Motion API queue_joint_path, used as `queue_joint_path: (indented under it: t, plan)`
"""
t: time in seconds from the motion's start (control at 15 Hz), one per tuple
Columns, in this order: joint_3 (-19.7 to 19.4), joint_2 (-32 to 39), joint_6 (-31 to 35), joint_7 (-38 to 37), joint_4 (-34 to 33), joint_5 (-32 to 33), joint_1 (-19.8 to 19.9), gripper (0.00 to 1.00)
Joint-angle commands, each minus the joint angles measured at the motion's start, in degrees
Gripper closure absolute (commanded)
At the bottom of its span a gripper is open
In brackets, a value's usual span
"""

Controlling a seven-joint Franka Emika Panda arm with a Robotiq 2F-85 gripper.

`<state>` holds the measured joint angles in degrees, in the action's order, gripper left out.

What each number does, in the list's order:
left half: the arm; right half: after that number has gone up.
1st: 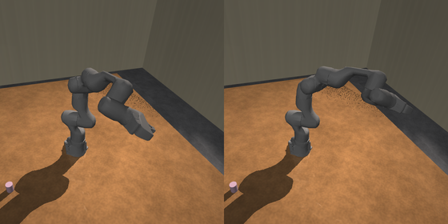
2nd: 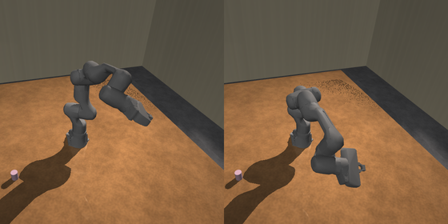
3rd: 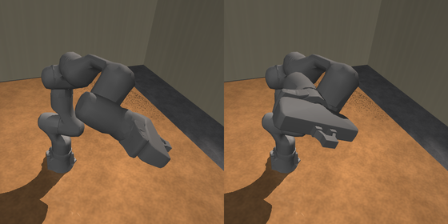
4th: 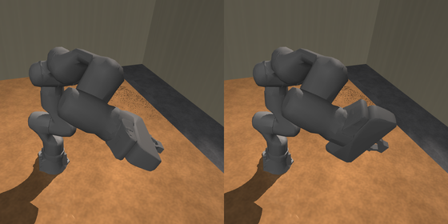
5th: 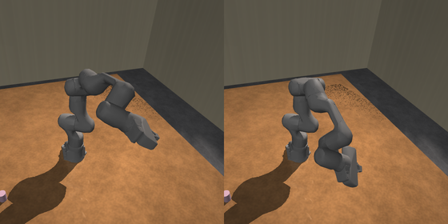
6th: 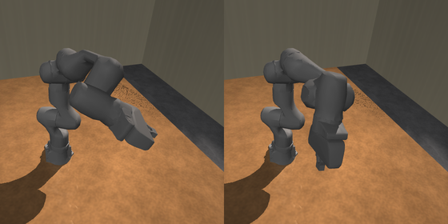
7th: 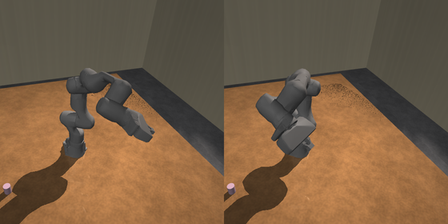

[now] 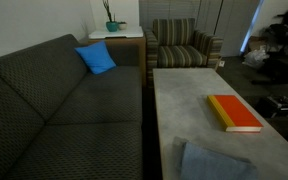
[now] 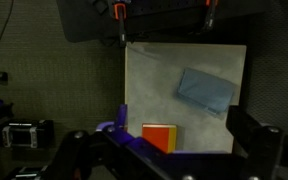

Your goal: Open the red book

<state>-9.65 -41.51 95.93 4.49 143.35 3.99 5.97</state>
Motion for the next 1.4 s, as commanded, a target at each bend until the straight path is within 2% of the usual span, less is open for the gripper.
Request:
queue_joint_path:
  t: [0.0,0.27,0.47,0.53,0.67,1.2,1.33]
  plan:
    - [-1.87,10.09,5.77,3.05,-1.01,-1.52,-0.8,0.0]
    - [-2.87,21.24,11.4,6.21,-2.5,-4.95,-1.07,0.0]
    - [-2.96,29.09,10.74,9.43,-4.84,-8.76,-1.15,0.0]
    - [-1.41,23.26,11.01,6.76,-1.76,-6.69,0.07,0.0]
    - [-1.23,25.72,11.12,6.99,-2.35,-7.0,0.07,0.0]
    - [-1.24,23.77,11.03,6.91,-2.32,-6.99,0.06,0.0]
    - [-0.9,24.19,14.12,6.95,-2.1,-5.75,0.07,0.0]
